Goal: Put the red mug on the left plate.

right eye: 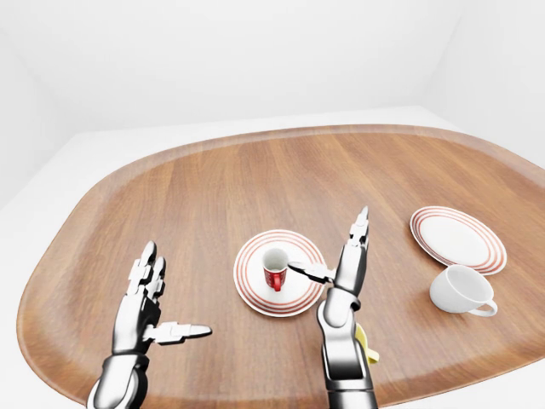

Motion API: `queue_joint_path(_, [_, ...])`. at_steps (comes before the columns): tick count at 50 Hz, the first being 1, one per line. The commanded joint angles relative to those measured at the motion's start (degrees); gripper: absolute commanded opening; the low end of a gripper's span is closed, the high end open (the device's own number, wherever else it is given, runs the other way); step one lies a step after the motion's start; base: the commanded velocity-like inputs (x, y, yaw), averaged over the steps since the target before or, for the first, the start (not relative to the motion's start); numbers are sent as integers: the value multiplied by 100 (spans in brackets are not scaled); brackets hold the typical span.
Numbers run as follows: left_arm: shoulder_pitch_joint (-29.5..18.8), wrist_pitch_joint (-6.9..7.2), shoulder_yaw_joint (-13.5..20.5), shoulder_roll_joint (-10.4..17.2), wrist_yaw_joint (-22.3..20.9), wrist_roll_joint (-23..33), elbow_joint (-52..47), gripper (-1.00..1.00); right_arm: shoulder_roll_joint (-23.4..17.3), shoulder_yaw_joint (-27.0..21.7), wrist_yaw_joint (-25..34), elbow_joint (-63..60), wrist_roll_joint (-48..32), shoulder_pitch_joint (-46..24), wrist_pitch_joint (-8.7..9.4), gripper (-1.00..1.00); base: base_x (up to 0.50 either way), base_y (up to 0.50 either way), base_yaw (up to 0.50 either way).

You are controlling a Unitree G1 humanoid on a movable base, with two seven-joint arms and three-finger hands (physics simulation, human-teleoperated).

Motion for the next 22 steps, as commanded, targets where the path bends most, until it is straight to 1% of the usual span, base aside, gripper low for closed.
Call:
queue_joint_path(1, [21, 0, -7, -1, 0, 4, 1, 100, 80, 75, -80, -791, -39, 666, 0, 100, 0, 0, 0])
queue_joint_path(9, [16, 0, -11, 4, 2, 8, 9, 100, 122, -2, -125, -1274, 125, 1166, 0, 100, 0, 0, 0])
queue_joint_path(13, [28, 0, -17, 5, 8, 16, 4, 100, 149, -70, -174, -1355, 199, 1260, 0, 100, 0, 0, 0])
queue_joint_path(19, [29, 0, -10, 5, -2, 5, 2, 100, 310, -431, -192, -1814, 819, 1974, 0, 100, 0, 0, 0])
queue_joint_path(20, [30, 0, -10, 4, -1, 3, 1, 100, 370, -525, -198, -1884, 991, 2130, -309, 100, 0, 0, 0])
queue_joint_path(21, [30, 0, -10, 5, -2, 3, 1, 100, 417, -595, -178, -1925, 1105, 2235, -459, 100, 0, 0, 0])
queue_joint_path(22, [31, 0, -10, 4, -1, 4, 0, 100, 472, -690, -161, -1959, 1240, 2366, -681, 100, 0, 0, 0])
